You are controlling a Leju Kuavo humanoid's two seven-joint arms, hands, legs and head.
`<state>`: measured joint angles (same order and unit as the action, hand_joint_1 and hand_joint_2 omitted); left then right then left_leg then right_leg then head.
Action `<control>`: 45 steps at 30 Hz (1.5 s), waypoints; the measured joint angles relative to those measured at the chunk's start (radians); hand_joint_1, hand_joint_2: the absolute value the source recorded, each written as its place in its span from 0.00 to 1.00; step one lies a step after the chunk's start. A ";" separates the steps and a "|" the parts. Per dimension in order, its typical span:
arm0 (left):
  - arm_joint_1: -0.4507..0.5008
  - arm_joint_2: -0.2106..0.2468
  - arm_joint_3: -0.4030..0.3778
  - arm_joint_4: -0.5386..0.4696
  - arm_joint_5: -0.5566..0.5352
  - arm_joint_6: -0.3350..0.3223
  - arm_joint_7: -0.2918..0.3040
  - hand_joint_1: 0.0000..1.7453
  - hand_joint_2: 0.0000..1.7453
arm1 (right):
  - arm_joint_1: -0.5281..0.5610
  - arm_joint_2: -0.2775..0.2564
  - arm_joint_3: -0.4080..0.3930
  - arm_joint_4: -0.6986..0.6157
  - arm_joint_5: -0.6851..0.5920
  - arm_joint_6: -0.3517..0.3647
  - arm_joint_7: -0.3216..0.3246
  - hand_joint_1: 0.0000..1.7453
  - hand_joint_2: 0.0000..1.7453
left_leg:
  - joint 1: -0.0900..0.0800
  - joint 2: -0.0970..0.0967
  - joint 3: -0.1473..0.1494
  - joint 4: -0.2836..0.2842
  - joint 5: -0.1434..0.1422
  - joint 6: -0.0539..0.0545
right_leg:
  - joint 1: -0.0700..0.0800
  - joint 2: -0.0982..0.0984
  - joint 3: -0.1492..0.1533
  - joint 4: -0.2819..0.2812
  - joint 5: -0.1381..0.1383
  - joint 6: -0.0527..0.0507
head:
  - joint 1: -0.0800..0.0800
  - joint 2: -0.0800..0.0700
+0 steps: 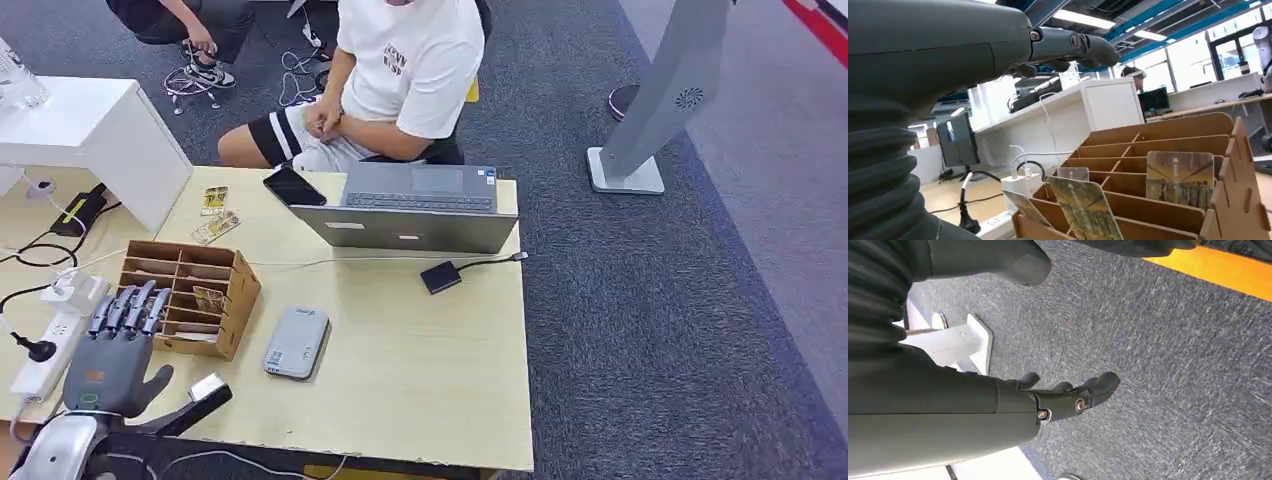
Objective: Pass the card to the sensor for recognition and then transmit it.
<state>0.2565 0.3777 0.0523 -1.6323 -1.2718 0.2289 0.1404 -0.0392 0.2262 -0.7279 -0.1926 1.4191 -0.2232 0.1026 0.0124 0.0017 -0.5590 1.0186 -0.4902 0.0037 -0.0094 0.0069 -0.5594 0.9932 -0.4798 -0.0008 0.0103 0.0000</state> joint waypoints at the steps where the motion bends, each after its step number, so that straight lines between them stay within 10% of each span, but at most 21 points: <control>1: -0.002 0.000 0.000 0.005 0.000 -0.001 0.000 0.00 1.00 | 0.000 0.000 0.000 0.000 0.000 0.000 0.000 0.00 1.00 | 0.000 0.000 0.000 0.000 0.000 0.000 | 0.000 0.000 0.000 0.000 0.000 0.000 | 0.000 0.000; 24: -0.094 -0.010 0.000 0.139 -0.015 -0.024 0.000 0.04 1.00 | -0.001 0.000 0.000 0.000 0.003 0.001 0.002 0.00 1.00 | 0.000 0.000 0.000 0.000 0.000 0.000 | 0.000 0.000 0.000 0.000 0.000 0.000 | 0.000 0.000; 25: -0.094 -0.010 0.000 0.139 -0.016 -0.024 0.000 1.00 1.00 | -0.001 0.000 0.000 0.000 0.003 0.001 0.002 0.00 1.00 | 0.000 0.000 0.000 0.000 0.000 0.000 | 0.000 0.000 0.000 0.000 0.000 0.000 | 0.000 0.000; 45: -0.083 -0.009 0.001 0.139 0.019 -0.022 -0.026 1.00 1.00 | -0.001 0.000 0.001 0.000 0.012 0.003 -0.001 0.00 1.00 | 0.000 0.000 0.000 0.000 0.000 0.000 | 0.000 0.000 0.000 0.000 0.000 0.000 | 0.000 0.000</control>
<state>0.1738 0.3685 0.0534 -1.4935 -1.2524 0.2064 0.1141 -0.0402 0.2262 -0.7271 -0.1926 1.4313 -0.2205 0.1018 0.0125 0.0014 -0.5594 1.0186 -0.4901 0.0037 -0.0094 0.0066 -0.5593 0.9934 -0.4798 -0.0009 0.0107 0.0000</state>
